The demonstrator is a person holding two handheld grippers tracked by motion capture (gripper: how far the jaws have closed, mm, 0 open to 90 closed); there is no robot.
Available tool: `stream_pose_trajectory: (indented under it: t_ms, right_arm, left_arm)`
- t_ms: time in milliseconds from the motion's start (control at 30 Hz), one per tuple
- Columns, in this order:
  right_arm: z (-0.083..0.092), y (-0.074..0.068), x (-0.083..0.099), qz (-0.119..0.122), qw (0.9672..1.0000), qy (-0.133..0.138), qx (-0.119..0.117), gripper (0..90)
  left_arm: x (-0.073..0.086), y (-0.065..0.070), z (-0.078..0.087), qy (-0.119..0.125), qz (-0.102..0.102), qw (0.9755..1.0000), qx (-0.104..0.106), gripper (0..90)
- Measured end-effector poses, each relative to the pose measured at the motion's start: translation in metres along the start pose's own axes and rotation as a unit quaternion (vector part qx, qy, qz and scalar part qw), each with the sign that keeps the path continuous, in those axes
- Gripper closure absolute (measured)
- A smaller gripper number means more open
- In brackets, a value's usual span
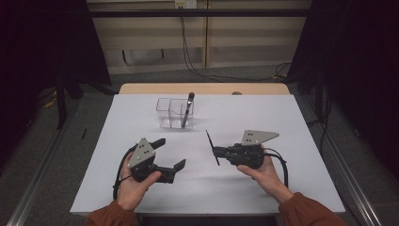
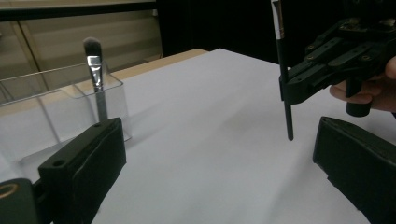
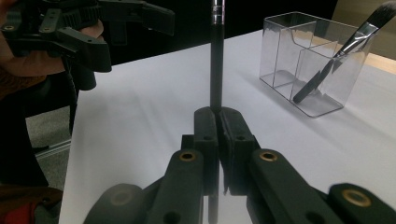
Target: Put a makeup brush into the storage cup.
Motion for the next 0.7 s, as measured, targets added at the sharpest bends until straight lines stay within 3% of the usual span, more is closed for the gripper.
stream_pose_trajectory:
  t_ms: [200, 500, 700]
  right_arm:
    - [-0.001, -0.002, 0.003, 0.0, 1.0, -0.002, -0.003, 86.7]
    - [-0.003, -0.001, 0.004, -0.007, 1.0, 0.001, -0.005, 86.7]
    - [-0.004, -0.003, 0.005, -0.009, 0.9999, 0.001, -0.009, 86.7]
  left_arm:
    - [-0.012, 0.005, -0.016, 0.012, 0.002, 0.9999, 0.001, 3.6]
    - [-0.027, 0.017, -0.039, 0.027, 0.001, 0.9991, 0.032, 2.8]
    - [-0.036, 0.02, -0.051, 0.029, -0.004, 0.9987, 0.042, 5.3]
Point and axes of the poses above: each handheld gripper's, and its own axes: z roughly backward along the jaws, x roughly out of its underside, y roughly to its right, the point moved 5 cm from there along -z, roughly forward along the jaws, and after that the axes turned 8 degrees about x, right-handed, at the moved point
